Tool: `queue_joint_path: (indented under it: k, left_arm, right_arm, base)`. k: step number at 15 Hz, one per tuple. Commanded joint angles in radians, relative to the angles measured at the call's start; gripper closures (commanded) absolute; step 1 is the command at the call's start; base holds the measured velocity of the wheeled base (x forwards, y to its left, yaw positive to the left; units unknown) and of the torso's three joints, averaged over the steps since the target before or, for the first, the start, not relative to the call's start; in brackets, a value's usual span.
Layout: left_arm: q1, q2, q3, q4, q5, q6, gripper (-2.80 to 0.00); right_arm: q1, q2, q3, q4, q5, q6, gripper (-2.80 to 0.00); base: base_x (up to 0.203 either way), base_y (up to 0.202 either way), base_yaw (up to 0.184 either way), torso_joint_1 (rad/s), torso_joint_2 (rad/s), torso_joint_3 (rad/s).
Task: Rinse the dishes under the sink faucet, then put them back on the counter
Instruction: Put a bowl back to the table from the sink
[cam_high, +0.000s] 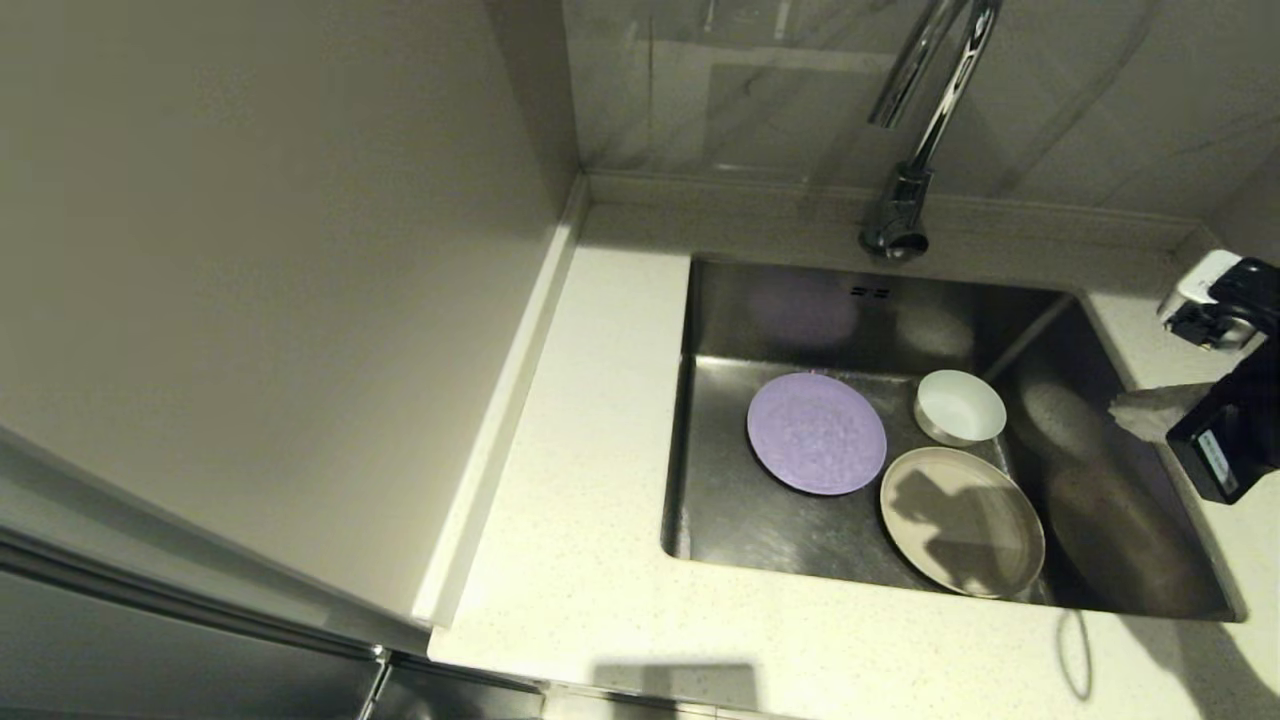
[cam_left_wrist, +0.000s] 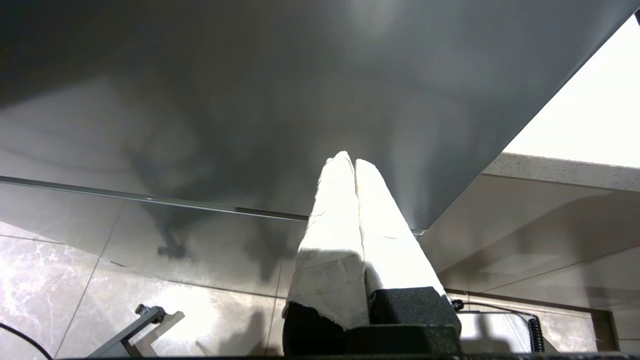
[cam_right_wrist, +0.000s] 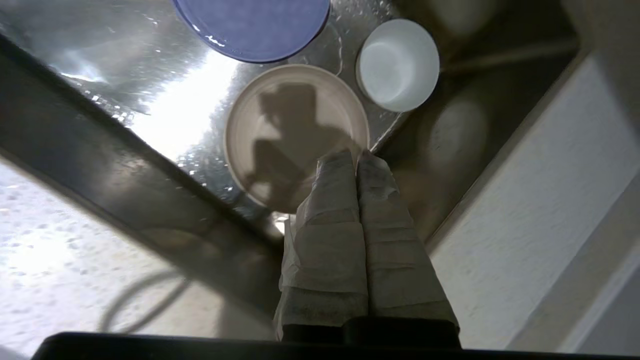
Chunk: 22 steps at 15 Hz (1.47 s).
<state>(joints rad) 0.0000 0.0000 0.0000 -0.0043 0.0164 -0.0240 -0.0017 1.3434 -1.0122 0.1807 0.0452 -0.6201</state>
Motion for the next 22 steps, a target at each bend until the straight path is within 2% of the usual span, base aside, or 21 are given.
queue_joint_path:
  k: [1,3,4,6,11,16,22]
  left_arm:
    - [0.000,-0.002,0.000,0.000,0.000,-0.001,0.00]
    - [0.000,-0.002,0.000,0.000,0.000,-0.001,0.00]
    - [0.000,-0.002,0.000,0.000,0.000,-0.001,0.00]
    - [0.000,-0.002,0.000,0.000,0.000,-0.001,0.00]
    - [0.000,-0.002,0.000,0.000,0.000,-0.001,0.00]
    - [0.000,-0.002,0.000,0.000,0.000,-0.001,0.00]
    - [0.000,-0.002,0.000,0.000,0.000,-0.001,0.00]
  right_arm:
    - [0.000,0.081,0.005,-0.045,0.001,-0.033,0.00]
    - [0.001,0.190,-0.016,-0.124,0.001,-0.045,-0.07]
    - [0.001,0.244,-0.038,-0.156,0.002,-0.046,-2.80]
    - [0.000,0.348,-0.124,-0.186,0.008,-0.035,-2.80]
    - [-0.023,0.565,-0.373,-0.169,0.016,0.119,-2.80]
    - [-0.048,0.752,-0.502,-0.124,0.007,0.230,-2.80]
    - [-0.053,0.928,-0.602,-0.177,0.006,0.246,-2.80]
  base:
    - [0.000,0.000,0.000,0.000,0.00,0.000]
    - [0.000,0.000,0.000,0.000,0.00,0.000]
    - [0.000,0.000,0.000,0.000,0.00,0.000]
    - [0.000,0.000,0.000,0.000,0.00,0.000]
    - [0.000,0.000,0.000,0.000,0.00,0.000]
    - [0.000,0.000,0.000,0.000,0.00,0.000]
    - [0.000,0.000,0.000,0.000,0.00,0.000]
